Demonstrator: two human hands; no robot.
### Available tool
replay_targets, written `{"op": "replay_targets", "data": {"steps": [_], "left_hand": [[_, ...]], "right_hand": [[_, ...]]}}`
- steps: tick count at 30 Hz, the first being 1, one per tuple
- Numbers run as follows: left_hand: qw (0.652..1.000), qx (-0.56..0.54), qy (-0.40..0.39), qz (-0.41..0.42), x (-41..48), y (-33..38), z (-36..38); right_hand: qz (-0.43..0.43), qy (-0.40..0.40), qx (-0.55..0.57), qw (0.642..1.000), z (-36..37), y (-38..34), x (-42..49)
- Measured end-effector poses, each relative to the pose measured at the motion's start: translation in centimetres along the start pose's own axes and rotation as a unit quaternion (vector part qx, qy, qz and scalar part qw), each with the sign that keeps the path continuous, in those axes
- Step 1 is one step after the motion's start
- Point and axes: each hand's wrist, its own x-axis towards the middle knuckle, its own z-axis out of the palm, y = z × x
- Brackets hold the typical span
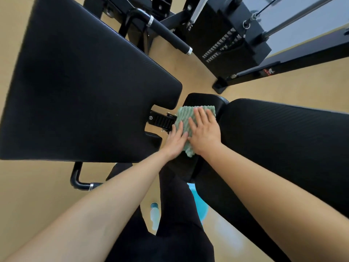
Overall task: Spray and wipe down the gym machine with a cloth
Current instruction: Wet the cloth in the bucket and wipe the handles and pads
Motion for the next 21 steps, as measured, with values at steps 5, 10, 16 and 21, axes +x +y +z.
{"op": "replay_targets", "data": {"steps": [5, 10, 16, 21], "left_hand": [[0.998, -0.054, 0.013, 0.039, 5.7, 2.6, -2.2], [0.994, -0.100, 0.025, 0.044, 4.9, 0.1, -1.4], [0.992, -0.123, 0.028, -0.017, -1.0, -7.4, 2.1], [0.989, -0.126, 0.036, -0.066, -2.6, -9.8, 3.4]], "right_hand": [[0.052, 0.013, 0.013, 0.998, -0.8, 1.7, 3.7], [0.054, 0.017, -0.018, 0.998, -0.1, -1.3, 4.0], [-0.043, -0.010, -0.037, 0.998, 1.8, -7.6, -0.3], [-0.092, 0.000, -0.044, 0.995, 3.1, -8.7, -2.2]]}}
